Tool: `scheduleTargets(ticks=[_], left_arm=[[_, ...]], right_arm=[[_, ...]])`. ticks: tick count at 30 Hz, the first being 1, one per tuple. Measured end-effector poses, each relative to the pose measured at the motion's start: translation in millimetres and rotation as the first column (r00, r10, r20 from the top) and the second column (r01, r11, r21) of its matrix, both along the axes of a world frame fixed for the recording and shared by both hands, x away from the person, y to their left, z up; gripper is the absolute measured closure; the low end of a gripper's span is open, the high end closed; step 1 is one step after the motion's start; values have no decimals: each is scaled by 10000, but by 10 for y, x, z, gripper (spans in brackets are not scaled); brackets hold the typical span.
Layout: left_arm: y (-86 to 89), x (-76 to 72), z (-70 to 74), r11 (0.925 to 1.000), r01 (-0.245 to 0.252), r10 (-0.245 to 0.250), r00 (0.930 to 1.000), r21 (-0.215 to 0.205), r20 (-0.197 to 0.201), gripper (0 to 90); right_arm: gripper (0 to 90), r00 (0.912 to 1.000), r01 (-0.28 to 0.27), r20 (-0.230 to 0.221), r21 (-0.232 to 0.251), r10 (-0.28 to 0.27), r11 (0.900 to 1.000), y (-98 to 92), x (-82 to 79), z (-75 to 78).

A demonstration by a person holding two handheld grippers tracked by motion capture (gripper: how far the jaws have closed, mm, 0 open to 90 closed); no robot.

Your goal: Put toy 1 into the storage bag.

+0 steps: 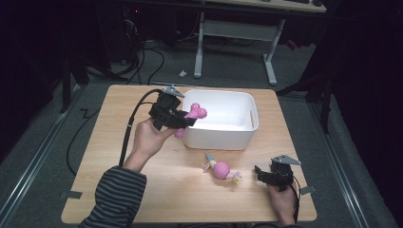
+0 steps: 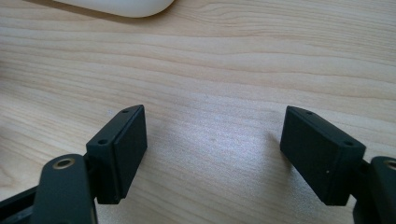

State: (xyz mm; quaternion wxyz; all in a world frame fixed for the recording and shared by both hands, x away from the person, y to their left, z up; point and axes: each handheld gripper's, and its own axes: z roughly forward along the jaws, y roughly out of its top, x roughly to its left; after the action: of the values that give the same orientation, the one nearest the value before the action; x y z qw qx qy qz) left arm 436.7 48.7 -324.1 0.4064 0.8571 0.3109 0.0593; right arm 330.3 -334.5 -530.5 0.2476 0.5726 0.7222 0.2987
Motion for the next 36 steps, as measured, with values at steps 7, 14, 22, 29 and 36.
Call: scheduleTargets(ticks=[7, 14, 22, 29, 36], left_arm=[[-94, 59, 10, 9999, 101, -101, 9999, 112, -7, 592], [-212, 115, 22, 9995, 242, -242, 9997, 190, 5, 592], [-289, 169, 15, 9992, 329, -329, 9995, 241, 0, 592], [-327, 220, 11, 9991, 327, -326, 9995, 253, -23, 592], [-376, 270, -18, 9989, 288, -286, 9996, 373, -56, 592]], right_arm=[[231, 10000, 1, -4, 3, -1, 10000, 0, 0, 0], [231, 10000, -3, -2, 0, 3, 10000, 0, 0, 0], [231, 10000, -15, -12, 4, 15, 10000, 1, -1, 0], [231, 10000, -48, -8, -3, 48, 10000, 1, 1, 0], [231, 10000, -54, -5, -9, 54, 10000, 1, 2, 0]])
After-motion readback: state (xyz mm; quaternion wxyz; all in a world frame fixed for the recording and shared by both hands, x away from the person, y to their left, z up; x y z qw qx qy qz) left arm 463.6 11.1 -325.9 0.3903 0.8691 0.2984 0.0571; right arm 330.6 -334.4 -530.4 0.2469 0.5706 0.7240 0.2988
